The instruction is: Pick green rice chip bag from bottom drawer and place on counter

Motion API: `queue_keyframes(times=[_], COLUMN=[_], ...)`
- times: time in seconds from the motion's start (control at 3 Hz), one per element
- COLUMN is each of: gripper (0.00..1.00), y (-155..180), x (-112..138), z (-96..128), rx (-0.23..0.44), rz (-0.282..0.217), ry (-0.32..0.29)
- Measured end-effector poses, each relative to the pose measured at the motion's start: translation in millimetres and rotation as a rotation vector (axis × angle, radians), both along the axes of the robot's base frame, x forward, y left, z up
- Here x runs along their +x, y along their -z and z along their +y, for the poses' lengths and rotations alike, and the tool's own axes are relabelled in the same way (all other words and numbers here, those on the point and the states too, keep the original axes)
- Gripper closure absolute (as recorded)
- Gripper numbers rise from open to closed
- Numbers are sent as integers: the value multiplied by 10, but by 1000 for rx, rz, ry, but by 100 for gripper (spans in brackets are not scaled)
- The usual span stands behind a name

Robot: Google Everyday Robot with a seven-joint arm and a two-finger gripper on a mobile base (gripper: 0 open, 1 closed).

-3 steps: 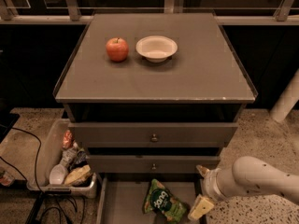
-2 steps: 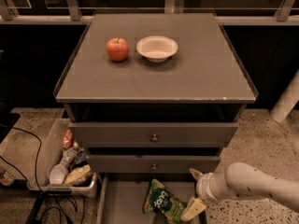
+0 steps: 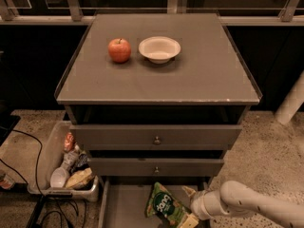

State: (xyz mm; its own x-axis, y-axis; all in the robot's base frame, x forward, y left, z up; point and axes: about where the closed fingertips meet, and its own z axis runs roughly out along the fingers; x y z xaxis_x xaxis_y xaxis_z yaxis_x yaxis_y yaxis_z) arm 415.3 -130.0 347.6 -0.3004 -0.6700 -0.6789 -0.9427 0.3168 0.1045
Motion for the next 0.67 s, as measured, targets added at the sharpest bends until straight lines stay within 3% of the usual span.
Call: queue_keyframes(times=[0.67], gripper=[0], y=[147], x=[7], z=[76], rx=[5], rz=[27], ry=[7])
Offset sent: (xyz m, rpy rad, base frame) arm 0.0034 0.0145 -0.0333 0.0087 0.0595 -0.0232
